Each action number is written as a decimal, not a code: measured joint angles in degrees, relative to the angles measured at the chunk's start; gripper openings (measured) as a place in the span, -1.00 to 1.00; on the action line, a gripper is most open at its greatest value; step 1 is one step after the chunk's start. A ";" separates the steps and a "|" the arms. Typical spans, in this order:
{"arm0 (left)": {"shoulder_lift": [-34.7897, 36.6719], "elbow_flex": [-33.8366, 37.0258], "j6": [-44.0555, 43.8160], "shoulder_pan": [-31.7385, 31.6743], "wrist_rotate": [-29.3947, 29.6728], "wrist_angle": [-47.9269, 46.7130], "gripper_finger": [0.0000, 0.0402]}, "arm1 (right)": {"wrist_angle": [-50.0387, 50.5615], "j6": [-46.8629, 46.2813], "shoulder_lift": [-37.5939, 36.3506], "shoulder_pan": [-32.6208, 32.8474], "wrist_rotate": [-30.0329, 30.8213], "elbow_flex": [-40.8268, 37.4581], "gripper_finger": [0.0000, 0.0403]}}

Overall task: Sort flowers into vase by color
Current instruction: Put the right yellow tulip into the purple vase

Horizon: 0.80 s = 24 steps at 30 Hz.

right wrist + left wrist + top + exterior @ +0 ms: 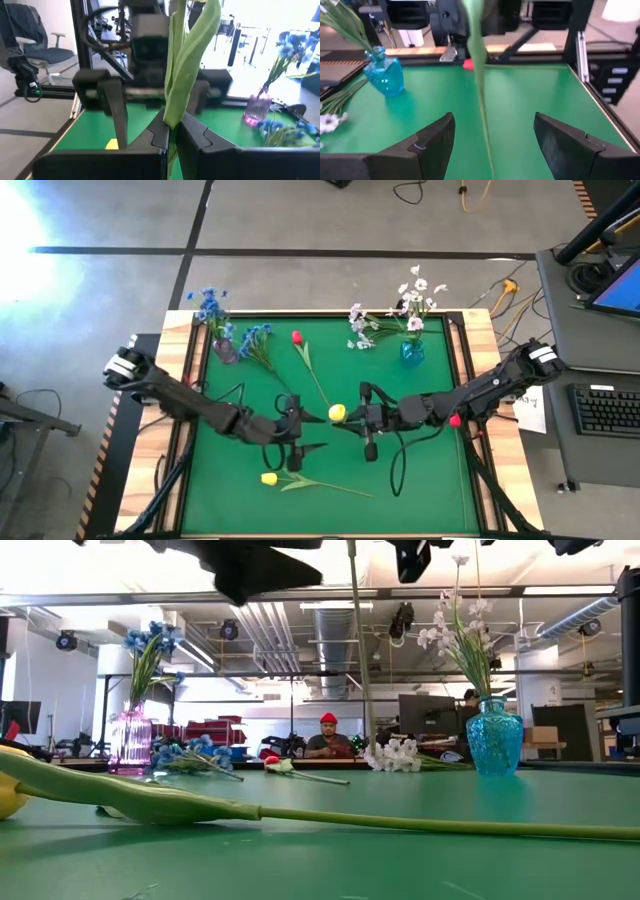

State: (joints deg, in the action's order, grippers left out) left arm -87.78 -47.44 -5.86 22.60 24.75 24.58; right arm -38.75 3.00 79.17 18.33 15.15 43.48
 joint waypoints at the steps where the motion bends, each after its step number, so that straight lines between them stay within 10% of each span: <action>1: -0.87 0.00 0.48 -0.37 -0.37 2.17 0.29 | -0.31 0.46 0.05 0.00 -0.01 0.00 -0.94; 11: -6.08 -0.09 1.92 -2.40 -0.32 12.52 -0.02 | -2.00 3.56 0.57 0.00 -0.01 0.02 -0.94; 24: -6.72 -0.07 0.69 -3.60 0.01 13.19 -0.95 | -3.95 5.91 0.62 0.00 0.01 0.02 -0.94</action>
State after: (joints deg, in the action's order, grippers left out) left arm -94.50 -47.51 -5.16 19.00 24.75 37.77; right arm -42.70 8.91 79.79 18.33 15.16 43.51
